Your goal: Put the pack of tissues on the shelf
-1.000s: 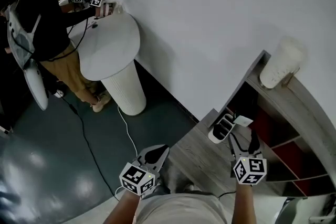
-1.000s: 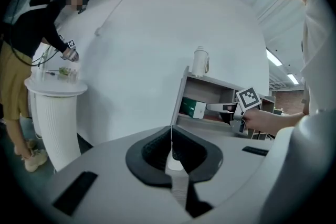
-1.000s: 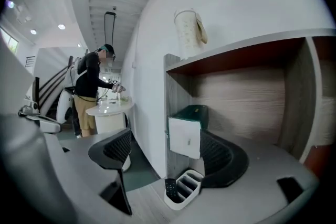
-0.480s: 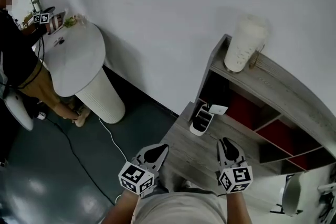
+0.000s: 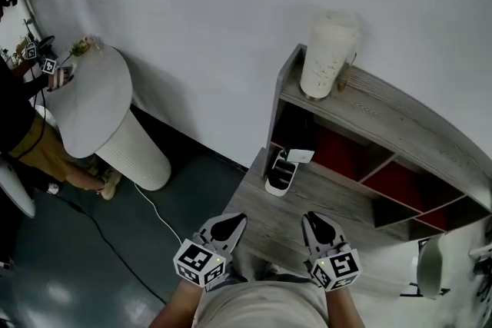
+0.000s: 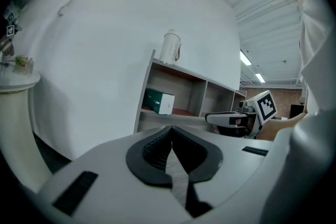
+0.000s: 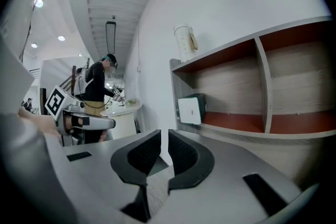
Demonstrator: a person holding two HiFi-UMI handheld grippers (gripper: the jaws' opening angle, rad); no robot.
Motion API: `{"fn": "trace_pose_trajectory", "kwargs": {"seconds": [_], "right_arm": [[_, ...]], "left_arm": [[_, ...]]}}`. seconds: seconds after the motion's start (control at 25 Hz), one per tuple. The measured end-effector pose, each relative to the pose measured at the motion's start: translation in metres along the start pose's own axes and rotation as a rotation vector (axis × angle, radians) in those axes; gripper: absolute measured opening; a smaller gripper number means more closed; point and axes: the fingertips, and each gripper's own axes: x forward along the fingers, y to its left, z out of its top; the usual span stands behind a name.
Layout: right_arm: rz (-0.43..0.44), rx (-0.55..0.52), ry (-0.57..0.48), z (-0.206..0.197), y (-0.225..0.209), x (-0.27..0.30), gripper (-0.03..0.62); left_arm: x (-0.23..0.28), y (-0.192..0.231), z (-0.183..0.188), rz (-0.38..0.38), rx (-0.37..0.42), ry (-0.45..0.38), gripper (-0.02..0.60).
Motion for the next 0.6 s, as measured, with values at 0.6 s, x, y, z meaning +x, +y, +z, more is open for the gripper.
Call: {"fn": "trace_pose_trajectory", "kwargs": {"seconds": [0.6], "right_arm": [[0.006, 0.004, 0.021, -0.011, 0.012, -0.001, 0.066]], "left_arm": [[-0.008, -0.001, -0.004, 0.006, -0.002, 0.003, 0.018]]}}
